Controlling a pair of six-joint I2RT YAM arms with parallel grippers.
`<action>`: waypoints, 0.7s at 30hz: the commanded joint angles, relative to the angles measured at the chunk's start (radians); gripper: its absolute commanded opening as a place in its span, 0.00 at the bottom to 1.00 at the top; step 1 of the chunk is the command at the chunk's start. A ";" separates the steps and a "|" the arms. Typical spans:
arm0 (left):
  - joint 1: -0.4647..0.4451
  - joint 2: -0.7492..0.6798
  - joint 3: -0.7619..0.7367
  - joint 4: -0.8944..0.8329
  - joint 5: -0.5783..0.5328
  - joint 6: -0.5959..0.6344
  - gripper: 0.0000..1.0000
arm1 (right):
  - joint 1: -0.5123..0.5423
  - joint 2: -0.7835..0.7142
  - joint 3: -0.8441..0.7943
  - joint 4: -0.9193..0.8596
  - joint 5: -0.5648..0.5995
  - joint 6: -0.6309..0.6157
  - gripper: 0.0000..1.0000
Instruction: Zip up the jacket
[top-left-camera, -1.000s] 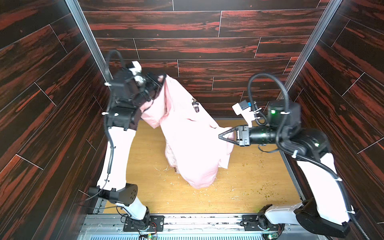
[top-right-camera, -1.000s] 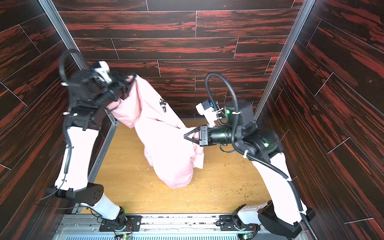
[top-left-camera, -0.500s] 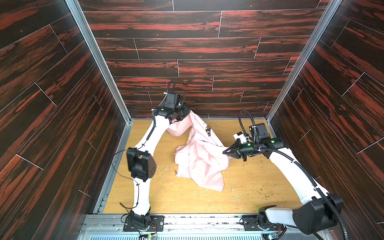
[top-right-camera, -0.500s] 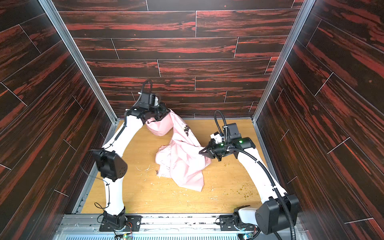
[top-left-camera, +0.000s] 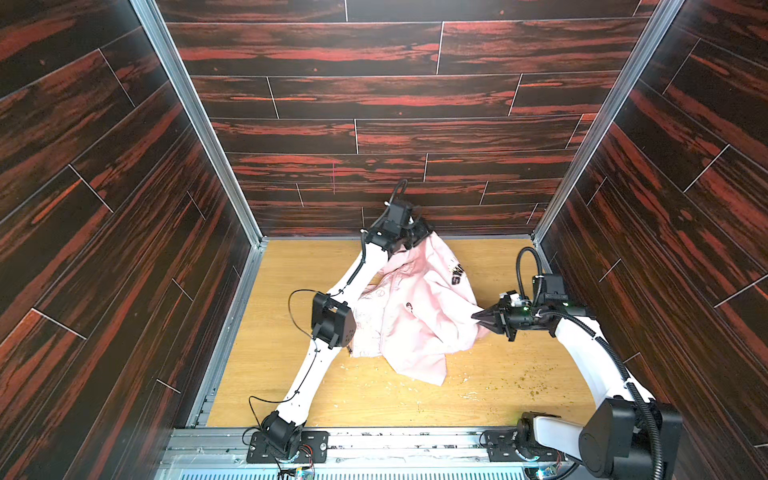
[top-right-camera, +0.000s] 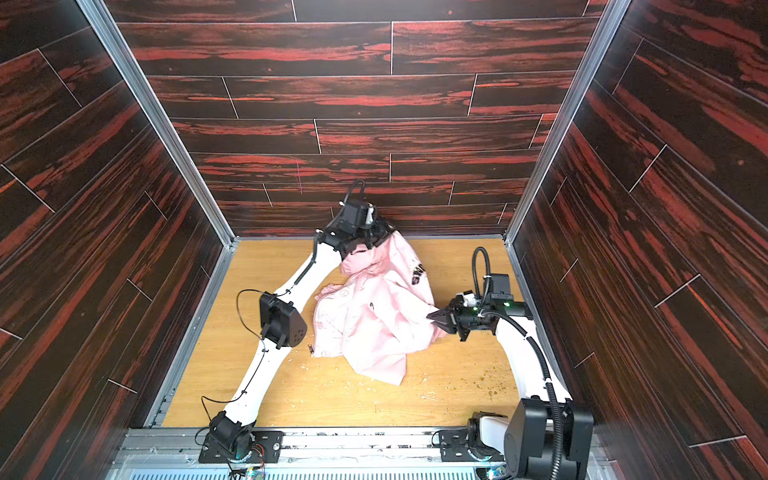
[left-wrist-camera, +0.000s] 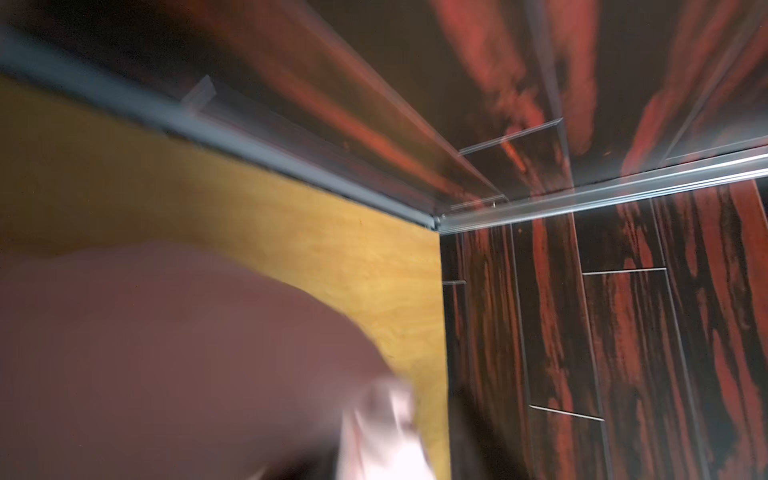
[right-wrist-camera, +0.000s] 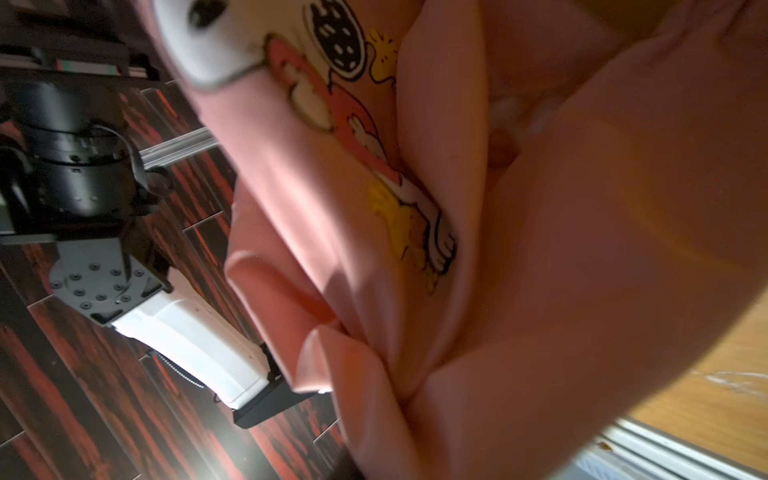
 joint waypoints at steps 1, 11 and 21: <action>-0.008 -0.025 0.030 0.050 0.059 -0.012 1.00 | -0.048 -0.004 0.015 -0.083 0.047 -0.064 0.51; 0.011 -0.411 -0.136 -0.246 -0.093 0.293 0.99 | -0.039 0.085 0.367 -0.233 0.361 -0.181 0.61; 0.155 -0.931 -0.925 -0.320 -0.230 0.364 0.99 | 0.280 0.331 0.680 -0.249 0.585 -0.234 0.65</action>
